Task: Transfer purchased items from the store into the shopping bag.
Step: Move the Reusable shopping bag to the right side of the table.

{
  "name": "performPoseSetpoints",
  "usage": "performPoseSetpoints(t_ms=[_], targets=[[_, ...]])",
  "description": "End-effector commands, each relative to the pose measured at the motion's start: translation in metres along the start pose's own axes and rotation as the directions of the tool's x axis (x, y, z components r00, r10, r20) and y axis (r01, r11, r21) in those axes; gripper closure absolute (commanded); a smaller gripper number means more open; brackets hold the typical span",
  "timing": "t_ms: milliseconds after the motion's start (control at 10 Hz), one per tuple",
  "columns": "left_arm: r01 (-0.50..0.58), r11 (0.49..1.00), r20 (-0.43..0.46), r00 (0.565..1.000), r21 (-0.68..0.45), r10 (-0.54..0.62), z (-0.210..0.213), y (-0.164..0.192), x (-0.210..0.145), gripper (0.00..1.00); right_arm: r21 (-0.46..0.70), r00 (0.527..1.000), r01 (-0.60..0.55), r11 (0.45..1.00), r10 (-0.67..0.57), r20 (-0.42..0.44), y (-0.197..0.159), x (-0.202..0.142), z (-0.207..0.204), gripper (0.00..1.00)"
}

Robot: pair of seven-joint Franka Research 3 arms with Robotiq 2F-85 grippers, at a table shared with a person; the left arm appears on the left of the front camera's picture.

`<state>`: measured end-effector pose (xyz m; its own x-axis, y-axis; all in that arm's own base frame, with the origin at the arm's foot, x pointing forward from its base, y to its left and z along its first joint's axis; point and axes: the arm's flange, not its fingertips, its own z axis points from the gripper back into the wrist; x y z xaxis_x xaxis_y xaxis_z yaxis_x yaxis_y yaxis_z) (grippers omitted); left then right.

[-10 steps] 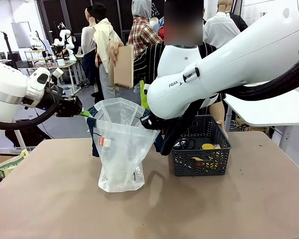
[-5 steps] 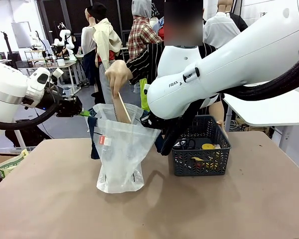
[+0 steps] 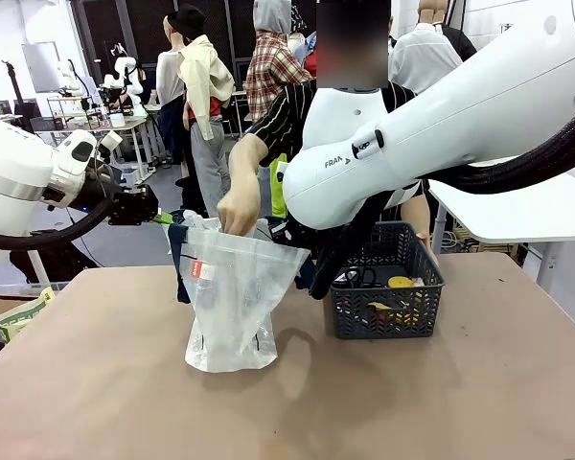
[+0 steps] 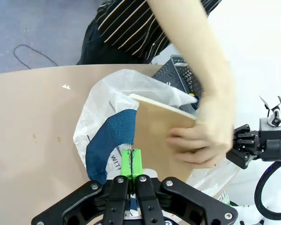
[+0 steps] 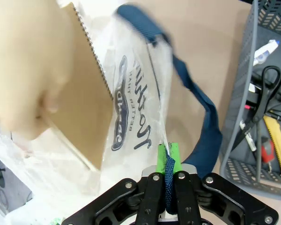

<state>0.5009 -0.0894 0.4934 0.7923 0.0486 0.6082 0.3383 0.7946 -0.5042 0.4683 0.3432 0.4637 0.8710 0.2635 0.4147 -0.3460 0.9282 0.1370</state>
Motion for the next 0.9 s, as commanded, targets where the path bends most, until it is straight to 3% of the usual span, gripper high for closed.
performPoseSetpoints(t_ms=[0, 800], targets=[[0.002, 1.000, 0.005, 1.000, 0.001, -0.002, 0.0024, -0.0005, 0.0011, 1.00, 0.013, 1.000, 0.003, 1.000, -0.003, -0.002, -0.0019, -0.0003, 0.0011, 1.00], [0.002, 1.000, 0.005, 1.000, 0.001, -0.002, 0.0024, -0.0005, 0.0011, 1.00, 0.013, 1.000, 0.003, 1.000, -0.003, -0.002, -0.0019, -0.0003, 0.0011, 1.00]])
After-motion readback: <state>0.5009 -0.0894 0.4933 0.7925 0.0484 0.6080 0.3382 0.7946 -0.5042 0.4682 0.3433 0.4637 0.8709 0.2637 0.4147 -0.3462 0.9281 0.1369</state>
